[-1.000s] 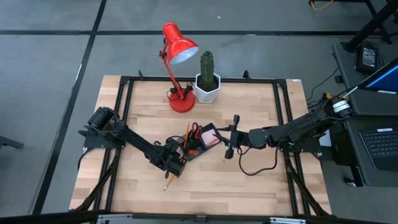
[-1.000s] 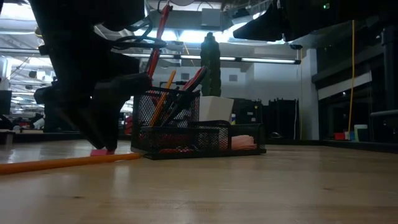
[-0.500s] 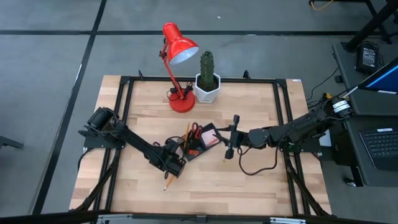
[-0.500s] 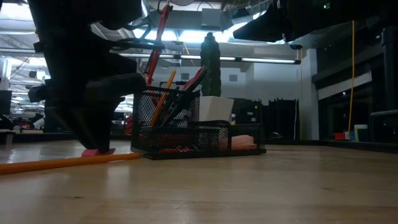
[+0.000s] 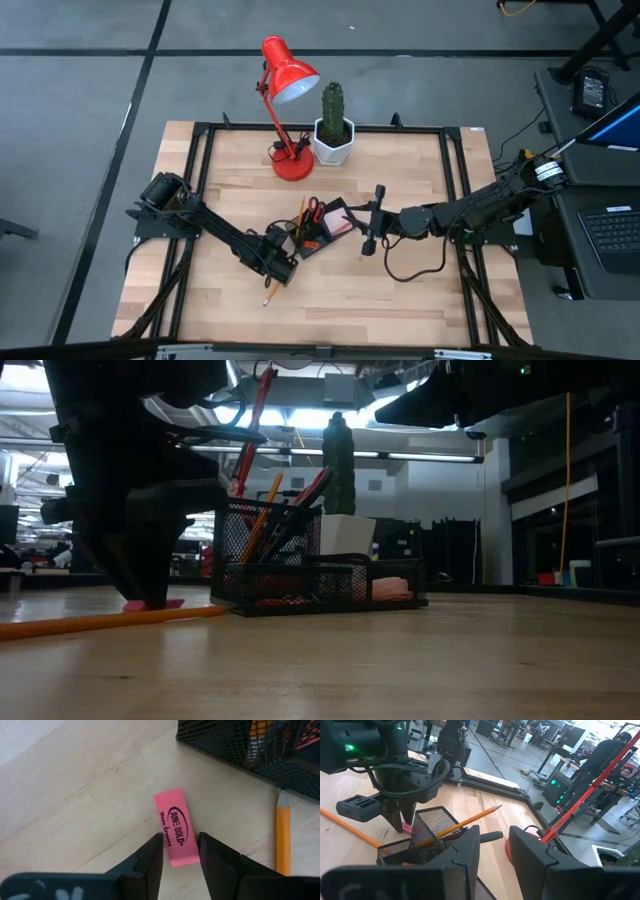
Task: Pick and place office supplies into organizer
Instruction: Put the pink eraser into the black desk organizer
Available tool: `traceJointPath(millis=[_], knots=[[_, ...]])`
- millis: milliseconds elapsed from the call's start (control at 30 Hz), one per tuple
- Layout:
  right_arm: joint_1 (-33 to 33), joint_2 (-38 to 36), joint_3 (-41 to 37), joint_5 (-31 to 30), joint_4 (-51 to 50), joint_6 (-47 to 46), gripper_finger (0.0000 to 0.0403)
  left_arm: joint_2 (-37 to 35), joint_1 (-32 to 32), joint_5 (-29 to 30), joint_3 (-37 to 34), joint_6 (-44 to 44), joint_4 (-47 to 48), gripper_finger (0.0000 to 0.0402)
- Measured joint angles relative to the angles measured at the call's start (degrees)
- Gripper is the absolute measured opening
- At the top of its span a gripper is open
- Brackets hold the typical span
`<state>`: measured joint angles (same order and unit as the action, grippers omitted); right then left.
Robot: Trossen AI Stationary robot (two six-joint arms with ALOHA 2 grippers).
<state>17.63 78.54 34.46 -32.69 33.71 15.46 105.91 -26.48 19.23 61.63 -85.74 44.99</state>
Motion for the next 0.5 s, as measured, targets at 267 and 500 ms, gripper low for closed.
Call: traceJointPath(millis=[267,500], knots=[[0.0,0.0,0.0,0.0,0.0,0.0,0.0108,0.0,0.0,0.09,0.0,1.04,-0.25,0.0089],[0.0,0.0,0.0,0.0,-1.03,-0.52,0.0108,-0.07,-0.46,1.64,0.02,1.04,-0.05,0.0055]])
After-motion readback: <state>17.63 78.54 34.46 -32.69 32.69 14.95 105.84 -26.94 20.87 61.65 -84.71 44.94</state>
